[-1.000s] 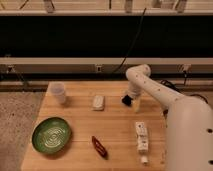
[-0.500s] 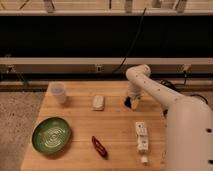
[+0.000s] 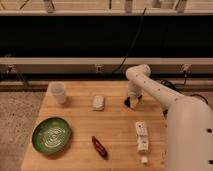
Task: Place the eraser on the white sponge
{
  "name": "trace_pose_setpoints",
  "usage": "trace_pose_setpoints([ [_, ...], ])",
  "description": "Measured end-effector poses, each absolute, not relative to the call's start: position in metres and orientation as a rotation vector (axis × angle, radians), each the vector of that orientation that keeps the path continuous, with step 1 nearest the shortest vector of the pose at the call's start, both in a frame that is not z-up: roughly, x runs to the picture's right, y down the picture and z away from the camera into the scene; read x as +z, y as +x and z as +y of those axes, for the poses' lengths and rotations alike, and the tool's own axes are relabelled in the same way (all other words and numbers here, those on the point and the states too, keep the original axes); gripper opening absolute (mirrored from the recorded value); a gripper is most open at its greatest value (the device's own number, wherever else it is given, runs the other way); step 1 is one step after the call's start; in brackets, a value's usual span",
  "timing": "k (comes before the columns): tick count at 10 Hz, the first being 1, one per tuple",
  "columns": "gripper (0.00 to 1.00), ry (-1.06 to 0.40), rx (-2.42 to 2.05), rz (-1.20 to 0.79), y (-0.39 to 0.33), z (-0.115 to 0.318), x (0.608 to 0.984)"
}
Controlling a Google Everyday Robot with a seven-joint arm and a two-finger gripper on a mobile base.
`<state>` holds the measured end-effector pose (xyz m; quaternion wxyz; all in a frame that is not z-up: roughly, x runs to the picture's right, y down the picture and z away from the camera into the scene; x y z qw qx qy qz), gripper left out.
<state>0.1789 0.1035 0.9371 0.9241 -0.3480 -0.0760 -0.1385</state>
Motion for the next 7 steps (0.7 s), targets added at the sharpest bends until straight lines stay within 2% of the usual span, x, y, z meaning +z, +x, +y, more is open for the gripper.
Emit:
trace_pose_setpoints([
  [7, 0.00, -0.691, -0.307, -0.095, 0.185, 0.074, 0.904],
])
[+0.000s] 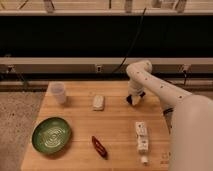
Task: Place the eraser on the white sponge
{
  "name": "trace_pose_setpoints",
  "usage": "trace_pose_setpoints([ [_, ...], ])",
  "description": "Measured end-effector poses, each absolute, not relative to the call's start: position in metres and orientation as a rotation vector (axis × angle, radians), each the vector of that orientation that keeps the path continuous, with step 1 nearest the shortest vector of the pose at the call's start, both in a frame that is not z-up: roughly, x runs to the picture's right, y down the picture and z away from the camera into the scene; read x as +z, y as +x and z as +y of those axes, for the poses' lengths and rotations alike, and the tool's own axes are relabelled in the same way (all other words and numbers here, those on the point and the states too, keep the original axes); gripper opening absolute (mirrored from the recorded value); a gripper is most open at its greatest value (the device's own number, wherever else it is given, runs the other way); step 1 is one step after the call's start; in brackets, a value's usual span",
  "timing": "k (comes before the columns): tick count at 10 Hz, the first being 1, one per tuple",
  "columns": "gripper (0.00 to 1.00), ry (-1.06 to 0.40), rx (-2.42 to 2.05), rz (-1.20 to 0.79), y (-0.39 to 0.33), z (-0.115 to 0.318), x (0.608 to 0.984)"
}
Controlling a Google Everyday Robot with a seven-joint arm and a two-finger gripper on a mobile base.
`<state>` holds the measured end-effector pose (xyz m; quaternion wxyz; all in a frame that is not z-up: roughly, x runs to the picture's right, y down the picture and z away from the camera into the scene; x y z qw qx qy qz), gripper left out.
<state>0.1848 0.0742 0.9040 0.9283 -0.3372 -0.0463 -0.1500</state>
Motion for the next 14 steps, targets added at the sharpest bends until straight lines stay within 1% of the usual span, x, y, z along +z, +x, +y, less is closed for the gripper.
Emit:
trace_pose_setpoints([
  [3, 0.00, -0.688, -0.356, -0.083, 0.173, 0.067, 0.894],
  [6, 0.00, -0.681, -0.429, -0.087, 0.121, 0.064, 0.884],
  [10, 0.00, -0.682, -0.526, -0.098, 0.078, 0.077, 0.874],
  [14, 0.00, -0.669, -0.602, -0.114, 0.042, 0.076, 0.871],
])
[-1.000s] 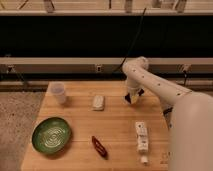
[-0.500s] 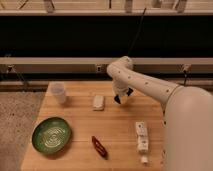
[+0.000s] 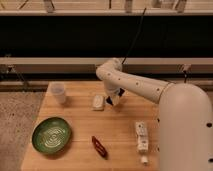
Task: Place the eraser on the white sponge
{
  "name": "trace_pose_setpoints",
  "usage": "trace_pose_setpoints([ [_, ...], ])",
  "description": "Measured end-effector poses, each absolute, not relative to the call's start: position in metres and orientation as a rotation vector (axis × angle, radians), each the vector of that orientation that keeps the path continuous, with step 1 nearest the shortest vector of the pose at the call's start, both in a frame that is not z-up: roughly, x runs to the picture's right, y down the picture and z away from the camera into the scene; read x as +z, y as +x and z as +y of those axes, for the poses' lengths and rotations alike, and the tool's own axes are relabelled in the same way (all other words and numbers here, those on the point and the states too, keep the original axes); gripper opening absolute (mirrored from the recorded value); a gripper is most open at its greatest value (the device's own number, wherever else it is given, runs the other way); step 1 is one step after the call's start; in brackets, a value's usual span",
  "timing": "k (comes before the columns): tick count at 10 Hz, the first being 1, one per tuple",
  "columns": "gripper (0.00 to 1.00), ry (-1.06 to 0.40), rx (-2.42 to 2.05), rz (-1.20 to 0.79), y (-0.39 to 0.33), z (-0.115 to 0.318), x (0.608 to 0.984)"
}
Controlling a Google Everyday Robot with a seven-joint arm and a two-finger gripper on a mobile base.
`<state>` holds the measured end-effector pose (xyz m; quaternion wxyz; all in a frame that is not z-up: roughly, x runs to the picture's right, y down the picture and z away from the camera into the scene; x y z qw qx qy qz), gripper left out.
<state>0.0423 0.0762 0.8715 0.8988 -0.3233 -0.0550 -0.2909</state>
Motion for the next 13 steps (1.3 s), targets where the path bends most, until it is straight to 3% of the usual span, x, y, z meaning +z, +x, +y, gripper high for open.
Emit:
trace_pose_setpoints([
  [13, 0.00, -0.635, -0.706, -0.173, -0.002, 0.071, 0.871],
])
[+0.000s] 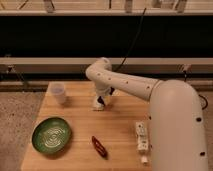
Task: Place the eraser on the white sponge
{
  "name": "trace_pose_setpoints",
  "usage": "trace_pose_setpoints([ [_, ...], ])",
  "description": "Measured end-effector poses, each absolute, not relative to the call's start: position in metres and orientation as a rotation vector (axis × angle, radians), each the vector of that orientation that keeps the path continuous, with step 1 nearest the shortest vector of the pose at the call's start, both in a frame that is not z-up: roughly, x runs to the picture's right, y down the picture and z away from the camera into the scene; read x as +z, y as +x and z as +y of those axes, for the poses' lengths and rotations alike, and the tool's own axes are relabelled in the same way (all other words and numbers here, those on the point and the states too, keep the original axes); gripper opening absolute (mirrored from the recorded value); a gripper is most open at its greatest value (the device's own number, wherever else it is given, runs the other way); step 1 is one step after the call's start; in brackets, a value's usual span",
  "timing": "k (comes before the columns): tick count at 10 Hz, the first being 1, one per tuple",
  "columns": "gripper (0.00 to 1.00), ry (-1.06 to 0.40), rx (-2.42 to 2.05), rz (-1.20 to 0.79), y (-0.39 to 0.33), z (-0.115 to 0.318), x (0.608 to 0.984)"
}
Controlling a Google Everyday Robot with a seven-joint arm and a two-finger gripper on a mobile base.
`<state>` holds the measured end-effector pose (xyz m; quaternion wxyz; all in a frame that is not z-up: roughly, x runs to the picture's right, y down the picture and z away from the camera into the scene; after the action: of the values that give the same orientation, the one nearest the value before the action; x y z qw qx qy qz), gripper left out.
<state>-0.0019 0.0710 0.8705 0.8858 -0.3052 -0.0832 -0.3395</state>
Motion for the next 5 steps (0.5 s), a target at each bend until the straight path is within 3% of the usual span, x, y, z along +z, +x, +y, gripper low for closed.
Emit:
trace_pose_setpoints([
  [2, 0.01, -0.633, -0.712, -0.179, -0.0055, 0.0713, 0.8704],
  [5, 0.31, -0.626, -0.724, -0.179, -0.0048, 0.0687, 0.8684],
])
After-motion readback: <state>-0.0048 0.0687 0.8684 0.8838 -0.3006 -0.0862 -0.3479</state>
